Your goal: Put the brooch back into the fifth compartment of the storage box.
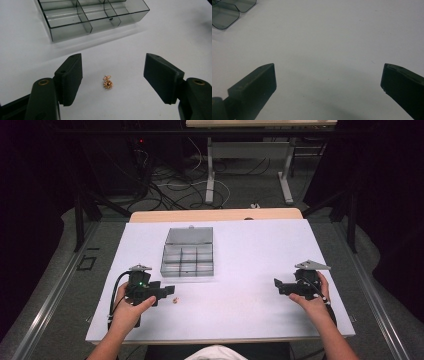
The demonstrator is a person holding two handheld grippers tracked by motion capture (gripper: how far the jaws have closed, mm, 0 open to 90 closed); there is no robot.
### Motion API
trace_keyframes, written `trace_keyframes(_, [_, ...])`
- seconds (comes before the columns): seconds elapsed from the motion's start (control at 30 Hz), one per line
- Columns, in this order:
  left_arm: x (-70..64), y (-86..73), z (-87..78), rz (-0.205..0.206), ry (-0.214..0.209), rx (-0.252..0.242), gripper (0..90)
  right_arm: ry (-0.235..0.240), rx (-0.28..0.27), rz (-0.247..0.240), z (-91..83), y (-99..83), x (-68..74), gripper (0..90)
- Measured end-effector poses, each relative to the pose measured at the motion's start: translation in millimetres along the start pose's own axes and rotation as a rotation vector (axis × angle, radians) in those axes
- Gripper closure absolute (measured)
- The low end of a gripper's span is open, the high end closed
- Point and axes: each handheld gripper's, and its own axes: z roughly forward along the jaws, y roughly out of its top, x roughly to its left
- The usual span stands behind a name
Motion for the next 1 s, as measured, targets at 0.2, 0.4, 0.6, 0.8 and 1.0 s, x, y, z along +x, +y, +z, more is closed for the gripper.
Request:
trace_keyframes(0.2, [-1.2, -0.6, 6.9, -0.031, 0.016, 0.05, 36.8, 0.002, -0.001, -0.002, 0.0, 0.1, 0.0, 0.0])
trace_keyframes(0.4, [-1.6, -1.5, 15.7, -0.055, 0.028, 0.091, 40.8, 0.0, 0.001, -0.004, 0.3, -0.2, 0.2, 0.0])
trace_keyframes(0.6, [-0.8, -2.8, 23.8, -0.074, 0.027, 0.121, 46.6, -0.001, 0.002, -0.011, 0.3, -0.5, -1.0, 0.0])
trace_keyframes(0.8, [0.1, -3.4, 30.4, -0.083, 0.026, 0.151, 52.7, -0.001, 0.005, -0.005, 1.3, -0.7, 0.0, 0.0])
trace_keyframes(1.0, [-1.9, -3.3, 34.6, -0.084, 0.042, 0.175, 57.8, -0.004, 0.005, -0.01, 0.8, -0.9, -0.9, 0.0])
